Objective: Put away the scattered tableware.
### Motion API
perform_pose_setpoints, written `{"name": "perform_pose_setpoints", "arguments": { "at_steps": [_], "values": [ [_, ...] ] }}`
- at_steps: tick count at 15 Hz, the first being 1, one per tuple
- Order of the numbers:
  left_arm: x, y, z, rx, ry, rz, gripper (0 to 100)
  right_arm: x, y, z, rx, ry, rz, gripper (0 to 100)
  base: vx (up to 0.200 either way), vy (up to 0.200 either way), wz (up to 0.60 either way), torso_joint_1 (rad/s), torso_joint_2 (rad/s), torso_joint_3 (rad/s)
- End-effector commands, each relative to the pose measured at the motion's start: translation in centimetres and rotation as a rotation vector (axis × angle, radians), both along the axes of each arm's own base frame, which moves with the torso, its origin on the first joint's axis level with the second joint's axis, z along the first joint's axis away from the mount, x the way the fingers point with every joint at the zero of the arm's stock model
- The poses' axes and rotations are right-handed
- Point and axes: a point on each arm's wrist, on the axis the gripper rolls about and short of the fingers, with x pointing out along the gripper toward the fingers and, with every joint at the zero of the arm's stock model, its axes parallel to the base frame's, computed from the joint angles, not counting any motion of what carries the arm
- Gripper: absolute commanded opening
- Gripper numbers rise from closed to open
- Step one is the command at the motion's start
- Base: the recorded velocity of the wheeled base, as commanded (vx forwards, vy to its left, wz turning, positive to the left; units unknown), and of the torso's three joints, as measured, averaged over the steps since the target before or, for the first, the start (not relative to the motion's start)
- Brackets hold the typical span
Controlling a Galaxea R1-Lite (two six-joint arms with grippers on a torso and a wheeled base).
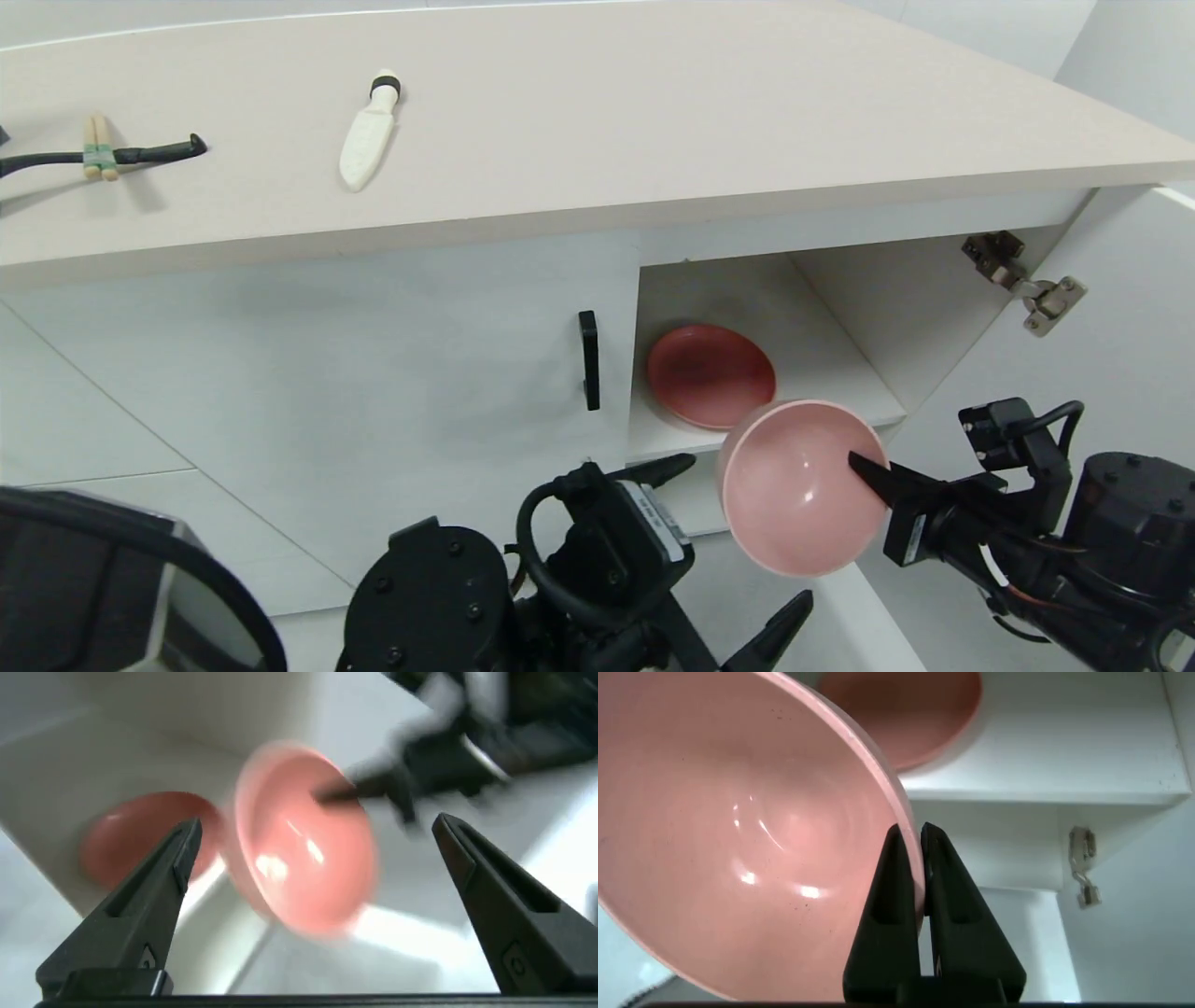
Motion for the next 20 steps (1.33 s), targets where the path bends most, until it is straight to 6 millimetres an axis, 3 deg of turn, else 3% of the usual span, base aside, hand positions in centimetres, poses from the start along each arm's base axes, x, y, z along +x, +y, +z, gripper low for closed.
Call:
{"name": "perform_pose_setpoints", "arguments": {
  "at_steps": [1,3,6,10,15,20],
  "values": [
    [-0.5,2.9,0.0,0.036,0.019,0.018,100,0.1,0.1,0.4,0.029,-0.014,-0.001,0,0.000,0.000,0.00,0.000,0.00,0.000],
    [-0.8,4.2,0.4,0.036,0.021,0.003,100,0.1,0.2,0.5,0.034,-0.018,-0.001,0,0.000,0.000,0.00,0.000,0.00,0.000],
    [-1.6,7.8,1.6,0.018,0.009,-0.131,100,0.1,0.3,0.9,0.059,-0.029,0.000,0,0.000,0.000,0.00,0.000,0.00,0.000],
    [-3.9,11.0,0.3,0.088,0.075,-0.264,100,0.1,0.6,1.0,0.073,-0.034,0.009,0,0.000,0.000,0.00,0.000,0.00,0.000],
    [-3.5,12.8,2.0,0.018,0.007,-0.188,100,-0.6,1.1,0.8,0.065,-0.016,0.047,0,0.000,0.000,0.00,0.000,0.00,0.000],
    [-3.0,15.3,2.8,0.016,0.004,-0.059,100,1.2,1.7,0.9,0.106,-0.032,0.027,0,0.000,0.000,0.00,0.000,0.00,0.000]
  ]
}}
